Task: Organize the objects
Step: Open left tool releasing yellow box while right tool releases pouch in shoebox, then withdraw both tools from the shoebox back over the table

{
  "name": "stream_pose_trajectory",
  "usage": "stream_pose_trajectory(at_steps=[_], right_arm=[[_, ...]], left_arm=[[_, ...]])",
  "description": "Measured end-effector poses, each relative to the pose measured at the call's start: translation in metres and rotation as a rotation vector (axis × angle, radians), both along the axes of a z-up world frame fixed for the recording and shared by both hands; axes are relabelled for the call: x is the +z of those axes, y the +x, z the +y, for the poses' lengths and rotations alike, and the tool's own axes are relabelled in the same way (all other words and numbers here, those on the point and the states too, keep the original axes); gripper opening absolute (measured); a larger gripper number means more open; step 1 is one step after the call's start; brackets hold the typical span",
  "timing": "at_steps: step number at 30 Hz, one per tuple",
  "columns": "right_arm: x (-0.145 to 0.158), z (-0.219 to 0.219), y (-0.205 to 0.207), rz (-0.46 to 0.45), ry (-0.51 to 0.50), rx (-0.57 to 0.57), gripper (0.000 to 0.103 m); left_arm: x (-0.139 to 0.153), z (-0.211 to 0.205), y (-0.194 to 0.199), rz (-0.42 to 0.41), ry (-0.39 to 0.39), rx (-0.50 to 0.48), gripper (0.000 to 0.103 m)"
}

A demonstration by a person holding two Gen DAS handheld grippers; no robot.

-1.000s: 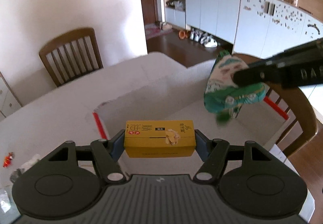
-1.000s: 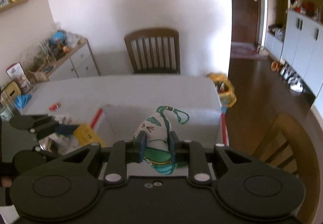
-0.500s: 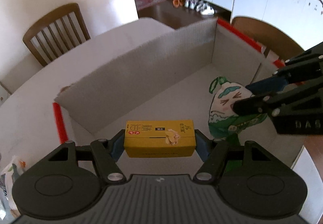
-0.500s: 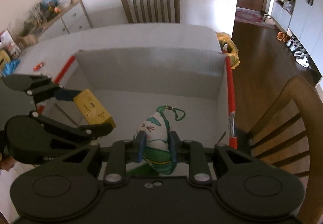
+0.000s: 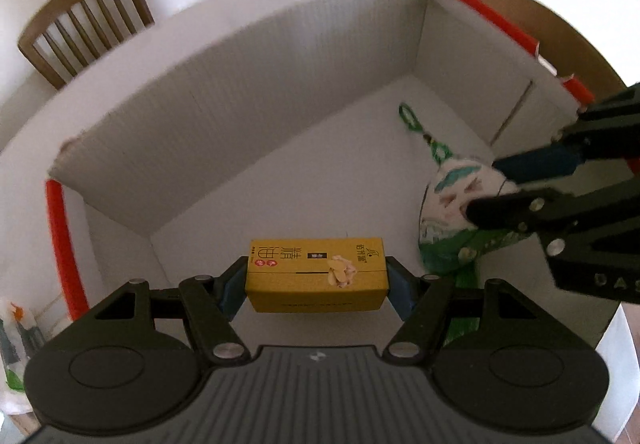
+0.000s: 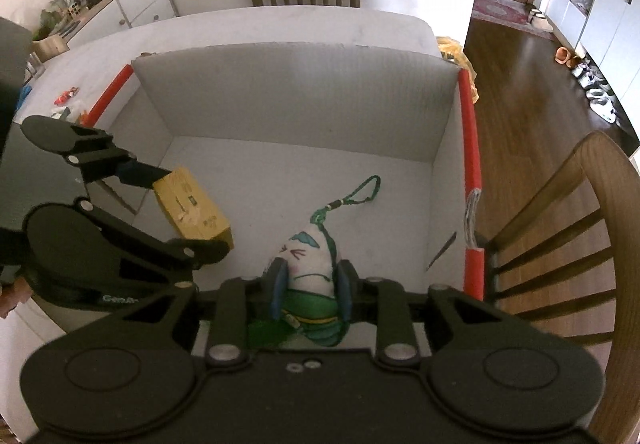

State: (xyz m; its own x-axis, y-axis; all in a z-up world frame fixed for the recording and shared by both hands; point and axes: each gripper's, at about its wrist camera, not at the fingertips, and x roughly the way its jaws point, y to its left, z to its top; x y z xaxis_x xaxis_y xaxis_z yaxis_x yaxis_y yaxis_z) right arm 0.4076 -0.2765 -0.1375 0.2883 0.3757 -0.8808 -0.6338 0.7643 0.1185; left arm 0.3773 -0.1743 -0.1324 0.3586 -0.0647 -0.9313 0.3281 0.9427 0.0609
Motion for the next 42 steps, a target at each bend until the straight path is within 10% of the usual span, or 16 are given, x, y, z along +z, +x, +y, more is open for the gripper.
stream_pose_trajectory(at_steps=[18,42], right_arm=[[0.016,-0.010,-0.008,-0.043,0.005,-0.012,0.044],[0.089,-0.025,-0.073,-0.189,0.190,0.003,0.051]], left_arm=[[0.017,0.005,-0.017,-0.036,-0.001,0.011,0.070],[0.108,0.044,-0.097,-0.329,-0.210,0.100,0.070]])
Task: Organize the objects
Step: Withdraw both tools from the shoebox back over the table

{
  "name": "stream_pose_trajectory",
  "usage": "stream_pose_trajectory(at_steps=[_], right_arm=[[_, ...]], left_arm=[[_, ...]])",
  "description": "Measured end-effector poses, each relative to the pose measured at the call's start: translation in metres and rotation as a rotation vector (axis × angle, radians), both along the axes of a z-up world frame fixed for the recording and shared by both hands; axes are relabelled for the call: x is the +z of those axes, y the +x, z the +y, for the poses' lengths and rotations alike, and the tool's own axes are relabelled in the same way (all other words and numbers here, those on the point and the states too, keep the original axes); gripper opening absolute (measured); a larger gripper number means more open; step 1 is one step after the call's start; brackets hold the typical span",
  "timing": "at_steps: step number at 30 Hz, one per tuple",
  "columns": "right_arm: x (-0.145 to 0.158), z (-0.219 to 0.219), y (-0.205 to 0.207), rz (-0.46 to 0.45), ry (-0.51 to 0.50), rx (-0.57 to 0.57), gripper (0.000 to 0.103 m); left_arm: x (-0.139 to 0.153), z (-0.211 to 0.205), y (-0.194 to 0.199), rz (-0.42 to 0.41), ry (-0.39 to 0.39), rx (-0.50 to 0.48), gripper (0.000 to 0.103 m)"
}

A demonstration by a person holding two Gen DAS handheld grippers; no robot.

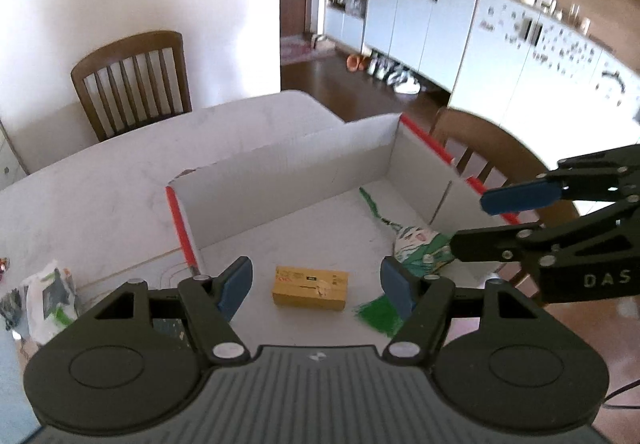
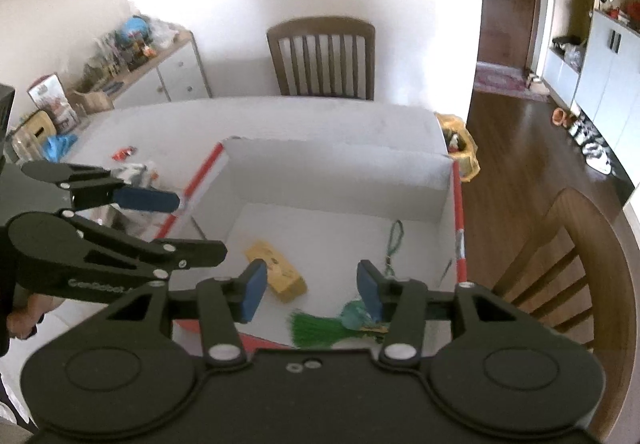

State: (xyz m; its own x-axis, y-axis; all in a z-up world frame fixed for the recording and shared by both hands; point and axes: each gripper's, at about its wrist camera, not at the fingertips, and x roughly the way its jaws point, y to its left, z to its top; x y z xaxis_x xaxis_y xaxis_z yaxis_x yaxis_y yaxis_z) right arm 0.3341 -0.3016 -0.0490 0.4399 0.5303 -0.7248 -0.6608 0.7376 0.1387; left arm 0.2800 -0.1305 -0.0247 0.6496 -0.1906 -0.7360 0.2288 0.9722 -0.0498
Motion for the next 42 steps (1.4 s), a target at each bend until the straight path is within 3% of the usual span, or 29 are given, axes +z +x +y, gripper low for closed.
stream_pose_trajectory(at_steps=[3,5,9,17,22,35,39,42], right_arm=[[0.007,0.003,-0.011,-0.019,0.025,0.002,0.056],[0.012,0.005,-0.019,-0.039,0.043,0.008,0.066],[0.019,0.015,-0.034,-0.062,0.071,0.015,0.070],[0.023,0.042,-0.059,-0.088,0.094,0.025,0.087],[0.025,0.063,-0.078,-0.126,0.111,0.040,0.098],[0.019,0.118,-0.113,-0.180,0.121,0.089,0.101],[0.010,0.140,-0.124,-0.204,0.094,0.117,0.102],[-0.001,0.160,-0.131,-0.173,0.043,0.139,0.102]], left_arm=[[0.006,0.008,-0.015,-0.036,-0.013,0.006,0.077],[0.011,0.016,-0.025,-0.057,-0.025,0.014,0.079],[0.017,0.032,-0.044,-0.078,-0.028,0.035,0.085],[0.024,0.077,-0.080,-0.120,-0.049,0.093,0.089],[0.024,0.108,-0.098,-0.130,-0.053,0.142,0.098],[0.018,0.193,-0.137,-0.171,-0.058,0.257,0.103],[0.008,0.216,-0.147,-0.158,-0.058,0.273,0.103],[-0.004,0.229,-0.152,-0.134,-0.052,0.278,0.103]])
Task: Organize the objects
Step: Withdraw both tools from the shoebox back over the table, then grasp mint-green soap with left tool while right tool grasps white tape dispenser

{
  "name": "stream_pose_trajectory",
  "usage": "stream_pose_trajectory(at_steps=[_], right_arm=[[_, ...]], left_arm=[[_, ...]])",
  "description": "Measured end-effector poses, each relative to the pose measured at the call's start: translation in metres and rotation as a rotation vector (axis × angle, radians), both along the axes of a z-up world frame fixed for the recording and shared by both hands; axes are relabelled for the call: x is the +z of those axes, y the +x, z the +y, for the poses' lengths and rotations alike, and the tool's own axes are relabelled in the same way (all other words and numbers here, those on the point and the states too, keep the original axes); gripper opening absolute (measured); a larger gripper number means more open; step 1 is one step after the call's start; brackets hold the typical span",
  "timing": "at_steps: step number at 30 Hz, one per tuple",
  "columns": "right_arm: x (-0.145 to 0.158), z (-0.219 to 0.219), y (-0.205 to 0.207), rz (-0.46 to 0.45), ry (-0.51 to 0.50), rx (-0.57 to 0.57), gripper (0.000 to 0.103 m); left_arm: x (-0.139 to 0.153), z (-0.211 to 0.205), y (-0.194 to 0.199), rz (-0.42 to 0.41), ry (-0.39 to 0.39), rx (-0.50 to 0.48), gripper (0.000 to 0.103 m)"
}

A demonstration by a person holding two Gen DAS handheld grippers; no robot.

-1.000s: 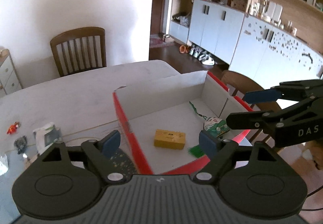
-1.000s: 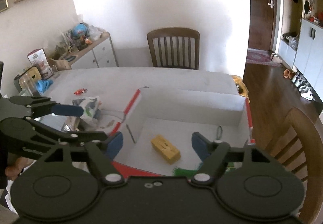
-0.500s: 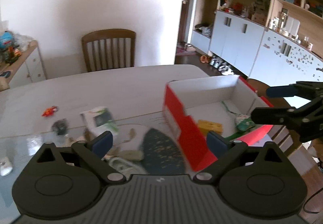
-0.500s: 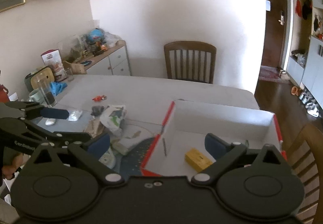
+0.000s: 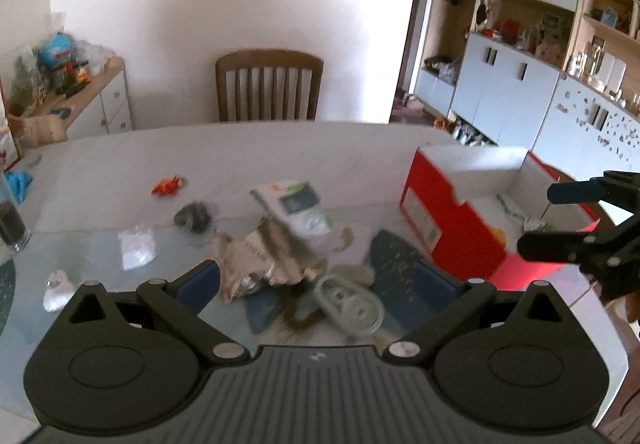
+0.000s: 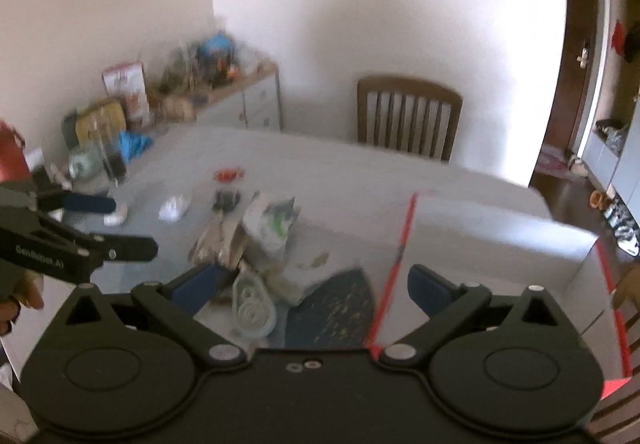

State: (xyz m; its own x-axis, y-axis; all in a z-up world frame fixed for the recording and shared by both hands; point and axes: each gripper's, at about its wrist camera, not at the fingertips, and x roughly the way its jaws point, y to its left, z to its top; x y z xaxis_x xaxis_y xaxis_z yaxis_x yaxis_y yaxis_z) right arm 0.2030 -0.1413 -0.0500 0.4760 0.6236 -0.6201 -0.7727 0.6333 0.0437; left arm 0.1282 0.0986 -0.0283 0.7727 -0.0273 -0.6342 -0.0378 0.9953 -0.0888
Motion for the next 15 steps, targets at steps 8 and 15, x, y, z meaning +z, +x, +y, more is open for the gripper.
stream_pose_trajectory(at_steps=[8,15], right_arm=[[-0.030,0.040,-0.018,0.069,-0.055,0.058,0.102],[-0.057,0.067,-0.020,0.112,-0.077,0.090,0.100]], left_arm=[[-0.028,0.030,-0.012,0.011,0.011,0.029,0.103],[-0.056,0.053,-0.011,0.054,-0.014,0.043,0.103]])
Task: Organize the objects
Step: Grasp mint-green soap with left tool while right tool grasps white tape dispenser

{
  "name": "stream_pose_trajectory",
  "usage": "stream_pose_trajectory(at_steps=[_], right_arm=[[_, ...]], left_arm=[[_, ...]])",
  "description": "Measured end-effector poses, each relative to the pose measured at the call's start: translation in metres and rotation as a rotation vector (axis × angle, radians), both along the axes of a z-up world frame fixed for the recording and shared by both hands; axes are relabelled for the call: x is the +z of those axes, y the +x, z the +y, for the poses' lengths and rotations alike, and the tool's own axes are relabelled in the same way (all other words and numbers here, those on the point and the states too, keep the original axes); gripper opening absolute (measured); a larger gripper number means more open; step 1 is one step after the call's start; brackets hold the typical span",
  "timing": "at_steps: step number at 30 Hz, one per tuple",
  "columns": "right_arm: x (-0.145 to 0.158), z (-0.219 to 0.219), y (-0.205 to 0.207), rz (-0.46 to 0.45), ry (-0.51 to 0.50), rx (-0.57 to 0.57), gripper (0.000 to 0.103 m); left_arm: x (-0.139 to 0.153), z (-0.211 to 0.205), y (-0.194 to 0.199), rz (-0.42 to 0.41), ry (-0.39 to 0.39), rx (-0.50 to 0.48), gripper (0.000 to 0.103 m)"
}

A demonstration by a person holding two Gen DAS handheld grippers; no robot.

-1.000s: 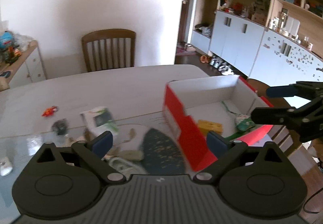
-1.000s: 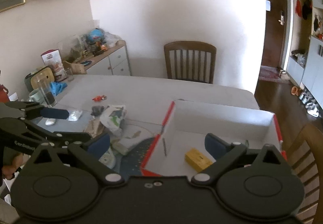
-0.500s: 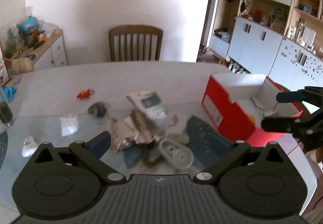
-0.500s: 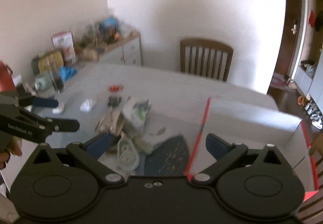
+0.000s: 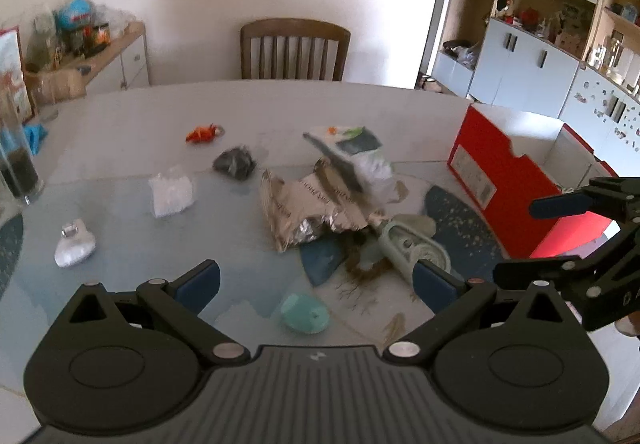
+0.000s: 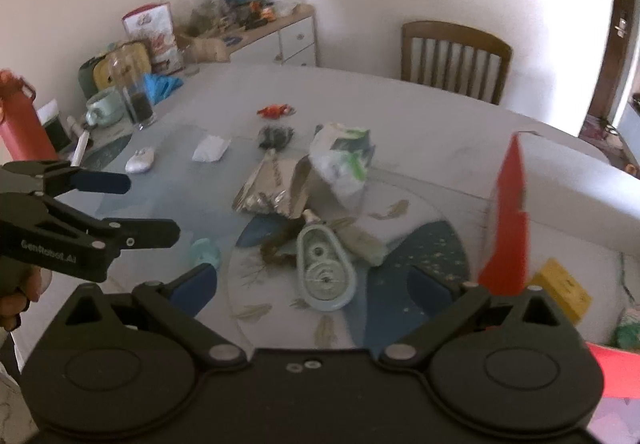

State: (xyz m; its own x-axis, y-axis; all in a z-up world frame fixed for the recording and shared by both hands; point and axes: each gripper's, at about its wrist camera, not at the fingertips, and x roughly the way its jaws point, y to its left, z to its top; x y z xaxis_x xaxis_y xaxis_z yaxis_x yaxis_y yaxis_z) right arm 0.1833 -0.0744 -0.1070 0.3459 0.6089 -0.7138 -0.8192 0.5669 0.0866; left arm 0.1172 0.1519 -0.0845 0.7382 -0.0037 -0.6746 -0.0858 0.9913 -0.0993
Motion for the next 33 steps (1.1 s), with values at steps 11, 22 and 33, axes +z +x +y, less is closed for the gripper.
stream_pose_trajectory(at_steps=[11,22,33], right_arm=[[-0.038,0.031,0.018,0.050,-0.102,-0.025,0.095],[-0.063,0.049,0.033,0.081,-0.159,-0.023,0.084],[-0.072,0.058,0.041,0.118,-0.164,-0.018,0.069]], left_arm=[[-0.039,0.006,0.010,0.057,0.030,-0.061,0.103],[-0.065,0.001,0.023,0.099,0.073,-0.126,0.103],[-0.076,0.001,0.034,0.128,0.073,-0.134,0.102]])
